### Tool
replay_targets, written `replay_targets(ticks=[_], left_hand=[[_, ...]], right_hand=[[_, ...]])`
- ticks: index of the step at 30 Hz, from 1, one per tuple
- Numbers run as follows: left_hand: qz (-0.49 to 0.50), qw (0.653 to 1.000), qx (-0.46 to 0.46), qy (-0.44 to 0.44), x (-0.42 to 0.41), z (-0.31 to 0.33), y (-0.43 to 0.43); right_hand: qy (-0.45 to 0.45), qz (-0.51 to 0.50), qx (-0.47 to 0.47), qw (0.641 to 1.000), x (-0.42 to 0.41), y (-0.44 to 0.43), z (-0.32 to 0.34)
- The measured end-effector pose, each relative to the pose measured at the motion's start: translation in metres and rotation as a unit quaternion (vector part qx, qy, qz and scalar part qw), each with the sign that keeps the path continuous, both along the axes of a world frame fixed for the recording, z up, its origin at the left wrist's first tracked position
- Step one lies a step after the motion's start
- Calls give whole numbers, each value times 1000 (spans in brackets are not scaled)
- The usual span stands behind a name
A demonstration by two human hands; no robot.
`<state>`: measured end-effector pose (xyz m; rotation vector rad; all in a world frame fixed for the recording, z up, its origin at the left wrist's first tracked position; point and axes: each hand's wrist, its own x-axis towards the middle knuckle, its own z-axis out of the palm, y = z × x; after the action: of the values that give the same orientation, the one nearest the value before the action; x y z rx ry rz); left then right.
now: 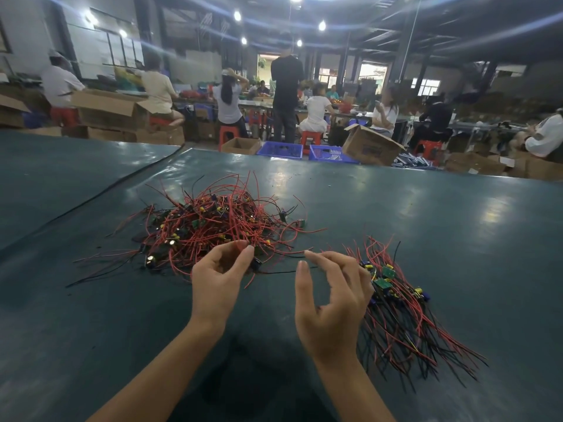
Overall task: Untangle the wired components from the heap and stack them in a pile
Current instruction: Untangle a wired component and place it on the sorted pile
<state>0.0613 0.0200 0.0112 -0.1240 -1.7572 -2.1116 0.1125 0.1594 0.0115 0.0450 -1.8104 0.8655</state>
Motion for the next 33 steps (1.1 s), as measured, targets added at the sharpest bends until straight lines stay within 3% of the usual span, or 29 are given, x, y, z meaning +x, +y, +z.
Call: replay_targets(ticks=[2, 5, 8, 10, 14, 22, 28, 30, 33], left_hand=[[-14, 997, 64, -49, -1, 0, 0], [-67, 986, 126, -89, 2, 3, 3], [-114, 982, 118, -91, 7, 4, 7], [-141, 980, 107, -91, 9, 3, 9], [-182, 977, 68, -92, 10, 0, 10], [-263, 957, 0, -125, 16, -1, 18], [-317, 933, -62, -161, 19, -2, 17], [-302, 936, -114, -142, 20, -3, 17], [-257, 952, -118, -122, 19, -2, 18]], right_hand=[[-4, 1, 25, 1000, 1, -3, -1], [-109, 40, 16, 993, 2, -7, -5], [-249, 132, -88, 955, -2, -5, -8], [-293, 184, -173, 922, -3, -4, -6], [-285, 224, -246, 899, -5, -3, -3], [-281, 237, -255, 895, -6, -1, -3], [-261, 258, -317, 874, -4, 1, 1], [-258, 256, -333, 870, -5, 1, 1], [-253, 249, -346, 868, -8, 2, 3]])
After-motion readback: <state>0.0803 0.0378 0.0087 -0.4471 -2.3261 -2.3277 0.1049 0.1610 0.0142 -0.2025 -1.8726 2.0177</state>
